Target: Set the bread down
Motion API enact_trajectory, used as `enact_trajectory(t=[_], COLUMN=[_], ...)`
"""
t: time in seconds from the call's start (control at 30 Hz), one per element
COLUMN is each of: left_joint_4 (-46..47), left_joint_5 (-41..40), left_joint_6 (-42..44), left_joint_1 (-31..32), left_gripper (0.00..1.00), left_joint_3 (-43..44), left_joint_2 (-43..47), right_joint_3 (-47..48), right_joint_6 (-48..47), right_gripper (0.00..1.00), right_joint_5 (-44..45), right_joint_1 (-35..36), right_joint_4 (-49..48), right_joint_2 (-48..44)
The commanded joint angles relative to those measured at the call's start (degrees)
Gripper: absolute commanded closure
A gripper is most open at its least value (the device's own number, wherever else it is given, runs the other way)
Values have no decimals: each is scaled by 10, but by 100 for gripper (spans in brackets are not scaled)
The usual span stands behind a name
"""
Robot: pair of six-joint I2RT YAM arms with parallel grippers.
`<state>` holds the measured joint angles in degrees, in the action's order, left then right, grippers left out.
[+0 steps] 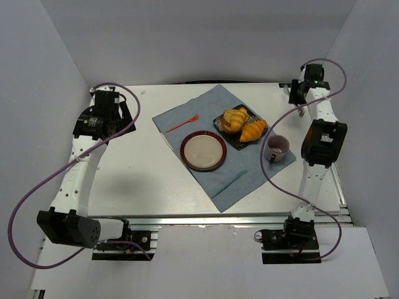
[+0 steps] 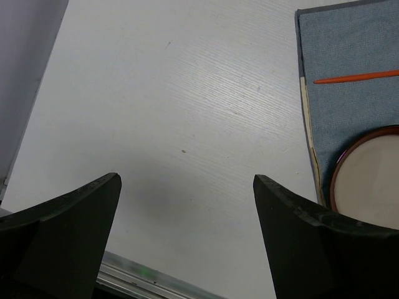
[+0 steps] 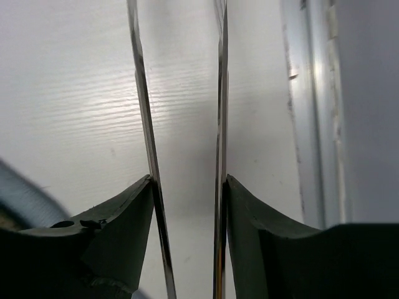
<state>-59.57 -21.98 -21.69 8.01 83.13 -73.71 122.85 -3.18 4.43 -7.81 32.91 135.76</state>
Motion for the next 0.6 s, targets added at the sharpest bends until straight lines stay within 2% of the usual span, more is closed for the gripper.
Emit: enact_trajectory(t=[0.0, 0.13, 0.3, 0.43, 0.53, 0.57], left_joint_4=[23, 31, 39, 38, 38, 37], left_joint_5=[2, 13, 30, 33, 46, 52], left_joint_6=[-5, -8, -15, -21, -27, -31], left_joint_1=[1, 1, 1, 1, 1, 1], left_gripper=[2, 2, 2, 2, 2, 2], left_joint_3=[22, 21, 6, 0, -2, -3], left_joint_2=[28, 47, 85, 103, 115, 117], right_joint_3=[27, -27, -26, -29, -41, -50], right_joint_6=[27, 45, 54, 119, 169, 215], right_gripper=[46, 45, 44, 44, 44, 44], right_joint_5=[-7, -34, -28, -37, -16, -11], right_joint_1=[-2, 10, 39, 68, 116, 141], right_joint_4=[12, 31, 103, 137, 160, 169], right_joint_2=[-141, -236, -294, -329, -349, -360])
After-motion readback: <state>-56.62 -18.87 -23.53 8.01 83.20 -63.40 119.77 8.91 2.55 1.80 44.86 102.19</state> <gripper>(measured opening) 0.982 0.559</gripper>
